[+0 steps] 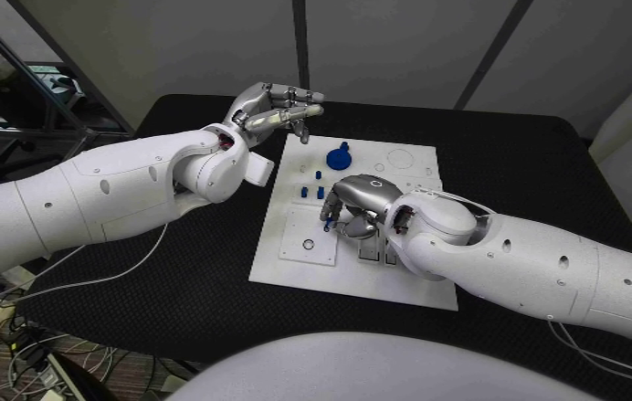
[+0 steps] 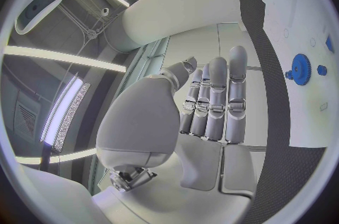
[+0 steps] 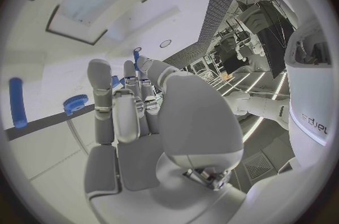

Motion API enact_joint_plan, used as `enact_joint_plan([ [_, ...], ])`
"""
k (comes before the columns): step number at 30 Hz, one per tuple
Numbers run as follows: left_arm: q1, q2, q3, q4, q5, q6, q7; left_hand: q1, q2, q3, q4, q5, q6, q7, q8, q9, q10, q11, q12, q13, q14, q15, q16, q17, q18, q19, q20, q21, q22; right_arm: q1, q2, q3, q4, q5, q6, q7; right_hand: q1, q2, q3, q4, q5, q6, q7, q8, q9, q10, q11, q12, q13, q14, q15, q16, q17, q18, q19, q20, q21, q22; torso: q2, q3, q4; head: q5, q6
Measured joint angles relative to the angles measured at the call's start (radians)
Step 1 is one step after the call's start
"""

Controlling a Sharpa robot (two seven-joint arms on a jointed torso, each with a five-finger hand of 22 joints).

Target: Assemble the parts on the task board

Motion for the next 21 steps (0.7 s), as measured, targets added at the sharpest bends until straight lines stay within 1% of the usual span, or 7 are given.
enact_joint_plan([
  [15, 0.0, 0.0, 0.0, -0.001, 0.0, 0.0, 0.0, 0.0, 0.0, 0.0, 0.0, 0.0, 0.0, 0.0, 0.0, 0.0, 0.0, 0.0, 0.0, 0.0, 0.0, 0.0, 0.0, 0.0, 0.0, 0.0, 0.0, 0.0, 0.0, 0.002, 0.012, 0.002, -0.007, -0.016, 0.016, -0.01, -0.001, -0.001, 0.0, 0.0, 0.0, -0.002, -0.001, -0.003, 0.001, 0.0, 0.0, 0.0, 0.0, 0.0, 0.0, 0.0, 0.0, 0.0, 0.0, 0.0, 0.0, 0.0, 0.0, 0.0001, 0.0001, 0.001, -0.005],
  [21, 0.0, 0.0, 0.0, -0.002, 0.0, 0.0, 0.0, 0.0, 0.0, 0.0, 0.0, 0.0, 0.0, 0.0, 0.0, 0.0, 0.0, 0.0, 0.0, 0.0, 0.0, 0.0, 0.0, 0.0, 0.0, 0.0, 0.0, 0.0, 0.0, 0.003, 0.013, 0.002, -0.007, -0.018, 0.019, -0.01, -0.001, -0.001, 0.0, 0.0, 0.0, 0.001, 0.001, -0.007, 0.001, 0.0, 0.0, 0.0, 0.0, 0.0, 0.0, 0.0, 0.0, 0.0, 0.0, 0.0, 0.0, 0.0, 0.0, 0.0002, 0.0001, 0.001, -0.007],
])
